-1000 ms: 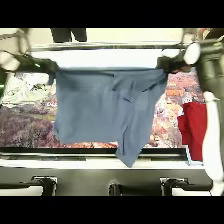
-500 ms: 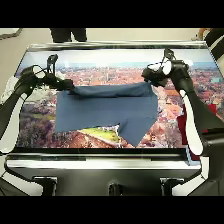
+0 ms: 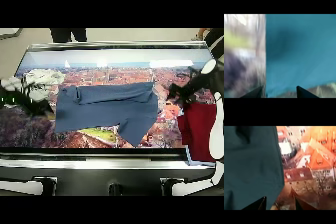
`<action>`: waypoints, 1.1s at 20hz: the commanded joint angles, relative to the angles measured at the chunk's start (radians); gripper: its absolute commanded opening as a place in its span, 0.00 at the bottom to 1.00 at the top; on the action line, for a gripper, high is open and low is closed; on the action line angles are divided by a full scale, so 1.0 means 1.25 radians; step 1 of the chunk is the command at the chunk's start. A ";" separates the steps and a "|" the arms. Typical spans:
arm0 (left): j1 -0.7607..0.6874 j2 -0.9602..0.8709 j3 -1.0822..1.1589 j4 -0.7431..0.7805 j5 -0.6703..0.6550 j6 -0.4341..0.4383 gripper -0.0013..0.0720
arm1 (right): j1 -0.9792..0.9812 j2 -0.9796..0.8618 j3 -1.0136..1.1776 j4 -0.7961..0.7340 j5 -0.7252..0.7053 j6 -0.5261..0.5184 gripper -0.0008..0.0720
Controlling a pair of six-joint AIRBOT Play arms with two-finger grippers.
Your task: Fold the shirts.
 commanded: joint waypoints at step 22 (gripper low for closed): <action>0.044 0.033 -0.285 -0.168 0.165 0.099 0.06 | -0.020 -0.067 -0.263 0.194 -0.203 -0.094 0.65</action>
